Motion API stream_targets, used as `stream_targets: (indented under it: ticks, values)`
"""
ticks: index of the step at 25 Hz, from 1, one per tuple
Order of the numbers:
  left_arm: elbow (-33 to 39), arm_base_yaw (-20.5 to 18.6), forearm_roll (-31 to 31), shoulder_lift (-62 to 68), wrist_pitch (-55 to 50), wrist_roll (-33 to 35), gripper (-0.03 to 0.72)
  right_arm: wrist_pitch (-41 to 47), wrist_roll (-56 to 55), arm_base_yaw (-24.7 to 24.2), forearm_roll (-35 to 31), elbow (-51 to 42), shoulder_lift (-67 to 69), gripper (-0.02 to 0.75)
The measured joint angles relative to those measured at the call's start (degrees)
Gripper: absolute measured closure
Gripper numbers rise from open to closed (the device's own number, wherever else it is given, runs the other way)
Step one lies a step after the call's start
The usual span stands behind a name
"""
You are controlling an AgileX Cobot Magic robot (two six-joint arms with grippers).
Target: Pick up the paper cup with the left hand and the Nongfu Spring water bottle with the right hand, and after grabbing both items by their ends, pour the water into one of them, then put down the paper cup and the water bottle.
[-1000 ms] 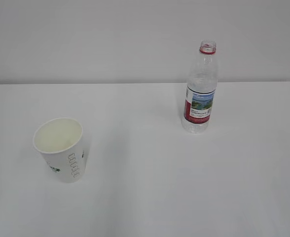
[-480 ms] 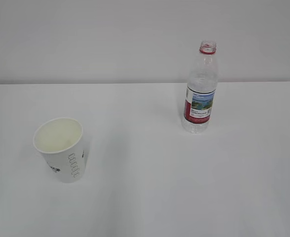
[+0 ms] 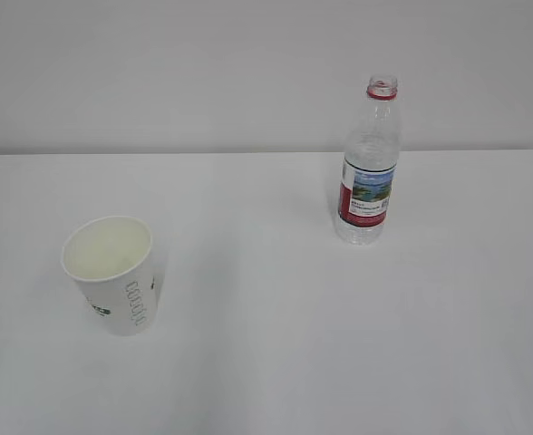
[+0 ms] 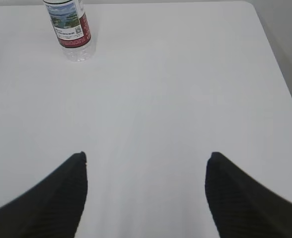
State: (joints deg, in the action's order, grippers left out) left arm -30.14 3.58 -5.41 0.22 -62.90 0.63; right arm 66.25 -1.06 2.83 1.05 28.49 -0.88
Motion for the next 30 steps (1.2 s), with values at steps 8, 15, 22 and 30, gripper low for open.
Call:
stream_targets:
  ticks: [8,15,22,30]
  values:
    - [0.0,0.0,0.0,0.0,0.0,0.0,0.118,0.0,0.0,0.0,0.0,0.0,0.0,0.182]
    - [0.0,0.0,0.0,0.0,0.2,0.0,0.127,-0.5,0.0,0.0,0.0,0.0,0.0,0.182]
    - [-1.2,0.0,-0.1,0.0,6.0,0.0,0.129,-5.4,0.0,0.0,0.0,2.1,0.0,0.182]
    - [-1.2,0.0,1.1,0.0,12.4,0.0,0.129,-10.1,1.7,0.0,0.0,2.1,0.0,0.182]
